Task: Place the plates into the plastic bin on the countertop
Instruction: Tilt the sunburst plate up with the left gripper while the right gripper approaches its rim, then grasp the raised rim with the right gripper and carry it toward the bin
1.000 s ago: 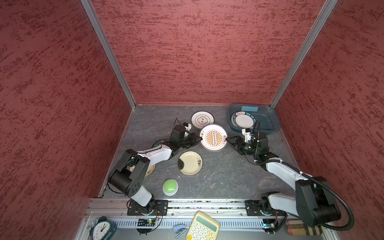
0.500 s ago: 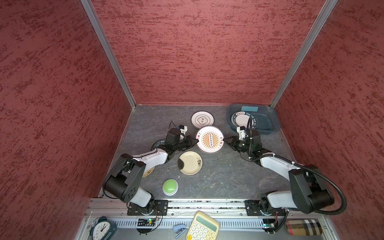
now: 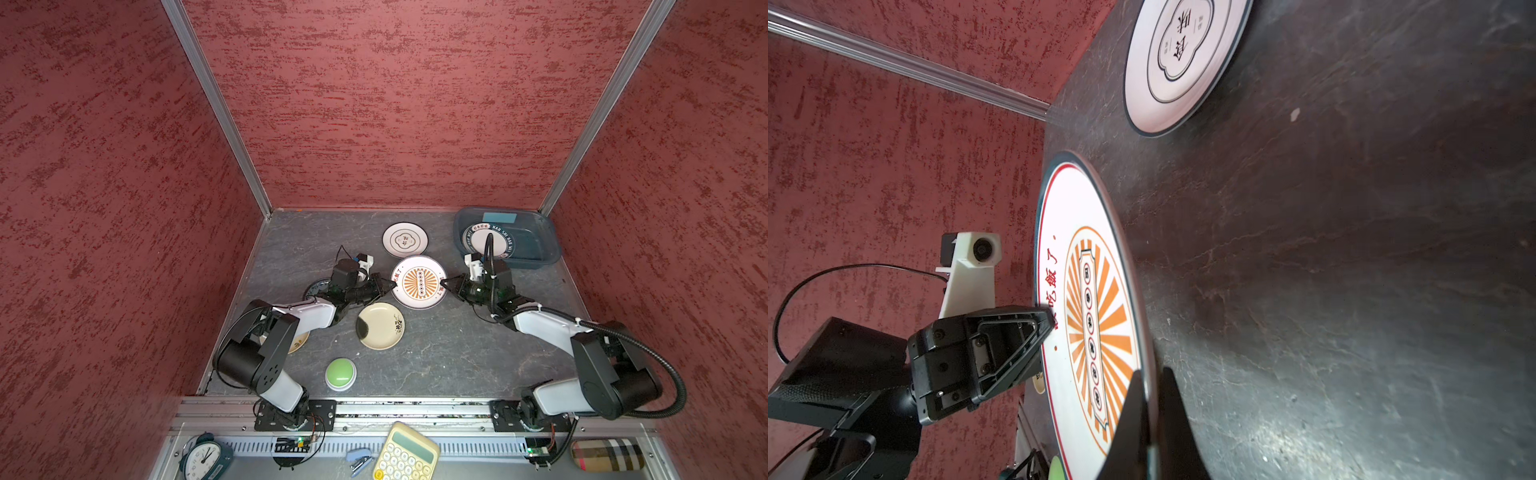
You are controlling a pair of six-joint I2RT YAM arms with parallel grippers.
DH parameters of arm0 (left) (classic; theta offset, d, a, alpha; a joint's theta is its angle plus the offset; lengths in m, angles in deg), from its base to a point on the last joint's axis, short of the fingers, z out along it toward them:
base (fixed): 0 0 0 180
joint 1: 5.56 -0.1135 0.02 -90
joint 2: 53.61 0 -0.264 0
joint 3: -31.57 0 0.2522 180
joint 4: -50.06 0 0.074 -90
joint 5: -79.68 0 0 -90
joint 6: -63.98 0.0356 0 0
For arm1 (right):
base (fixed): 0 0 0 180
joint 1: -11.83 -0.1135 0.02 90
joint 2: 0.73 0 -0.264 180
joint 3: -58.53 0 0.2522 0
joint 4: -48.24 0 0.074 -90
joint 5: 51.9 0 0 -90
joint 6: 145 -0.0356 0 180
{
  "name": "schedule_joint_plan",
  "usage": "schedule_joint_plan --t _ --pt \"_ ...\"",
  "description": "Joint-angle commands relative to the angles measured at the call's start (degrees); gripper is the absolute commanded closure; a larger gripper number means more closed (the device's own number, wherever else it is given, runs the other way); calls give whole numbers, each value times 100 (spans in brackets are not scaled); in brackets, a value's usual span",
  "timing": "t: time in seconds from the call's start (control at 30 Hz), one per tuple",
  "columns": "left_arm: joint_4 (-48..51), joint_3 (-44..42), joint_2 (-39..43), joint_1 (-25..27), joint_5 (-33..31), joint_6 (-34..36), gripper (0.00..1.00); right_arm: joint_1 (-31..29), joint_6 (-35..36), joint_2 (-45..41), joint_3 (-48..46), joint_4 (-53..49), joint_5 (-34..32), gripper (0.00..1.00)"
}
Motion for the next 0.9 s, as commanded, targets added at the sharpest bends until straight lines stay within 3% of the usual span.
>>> schedule_joint_plan --t 0.0,0.07,0.1,0.2,0.3,0.4,0.7,0.87 --pt "-475 170 -56 43 275 71 97 -32 23 -40 129 -161 -338 100" --pt "-453 163 -61 44 228 62 59 -33 22 -48 142 -181 -347 100" --pt "-445 155 -45 48 210 70 51 -33 23 -40 150 -190 -356 100" --pt "-399 105 73 43 105 100 30 -31 25 -39 198 -214 -376 100" --pt "-58 132 239 35 -33 266 21 -24 2 -72 214 -241 -479 100" --pt "180 166 399 18 -134 409 3 -27 -7 -96 239 -234 -551 100" --pt "773 345 672 -105 82 1053 1 -30 69 -139 450 -594 -778 100" --pt "536 152 746 -168 30 937 1 17 230 -192 743 -1069 -1043 100"
